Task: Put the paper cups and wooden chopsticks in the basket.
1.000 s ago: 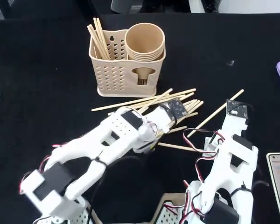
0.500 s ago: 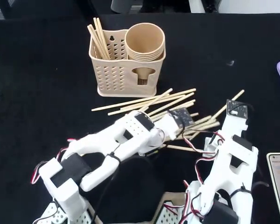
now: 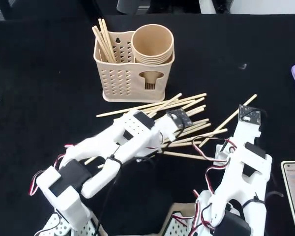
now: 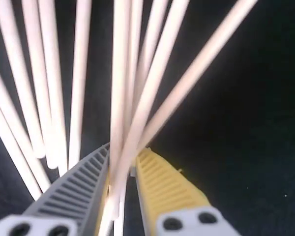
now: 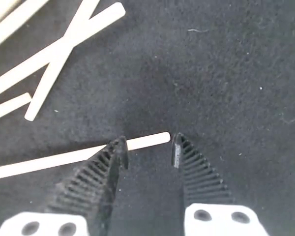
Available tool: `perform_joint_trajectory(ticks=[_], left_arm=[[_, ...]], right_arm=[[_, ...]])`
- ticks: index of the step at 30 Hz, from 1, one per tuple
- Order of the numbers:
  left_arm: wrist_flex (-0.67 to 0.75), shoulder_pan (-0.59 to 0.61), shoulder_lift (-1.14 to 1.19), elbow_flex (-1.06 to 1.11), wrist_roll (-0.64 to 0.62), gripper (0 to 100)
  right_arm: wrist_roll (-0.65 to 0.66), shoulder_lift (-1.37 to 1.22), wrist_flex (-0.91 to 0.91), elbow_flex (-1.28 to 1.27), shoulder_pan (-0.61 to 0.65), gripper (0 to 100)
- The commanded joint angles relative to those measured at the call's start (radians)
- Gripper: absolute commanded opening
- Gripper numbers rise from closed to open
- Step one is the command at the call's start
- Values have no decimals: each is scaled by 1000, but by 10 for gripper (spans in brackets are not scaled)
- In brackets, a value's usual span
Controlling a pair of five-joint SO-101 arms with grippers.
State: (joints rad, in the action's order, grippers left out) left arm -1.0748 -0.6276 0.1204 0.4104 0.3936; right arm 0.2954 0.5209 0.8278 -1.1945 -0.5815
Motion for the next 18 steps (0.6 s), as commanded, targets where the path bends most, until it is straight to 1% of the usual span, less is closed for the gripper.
perform_joint_trajectory(ticks=[1, 4, 6, 13, 15, 18], left_arm=[[-9, -1, -58, -13, 6, 55], [-11, 7, -60, -7, 58, 139], [-11, 8, -60, -7, 84, 178], [5, 1, -49, -42, 86, 179], [29, -2, -49, -41, 84, 179], [60, -22, -49, -41, 38, 179]], right_arm=[[6, 13, -14, -2, -12, 163], [6, 13, -14, -2, -12, 163], [6, 13, -14, -2, -12, 163], [6, 13, -14, -2, -12, 163], [6, 13, -14, -2, -12, 163], [6, 13, -14, -2, -12, 163]])
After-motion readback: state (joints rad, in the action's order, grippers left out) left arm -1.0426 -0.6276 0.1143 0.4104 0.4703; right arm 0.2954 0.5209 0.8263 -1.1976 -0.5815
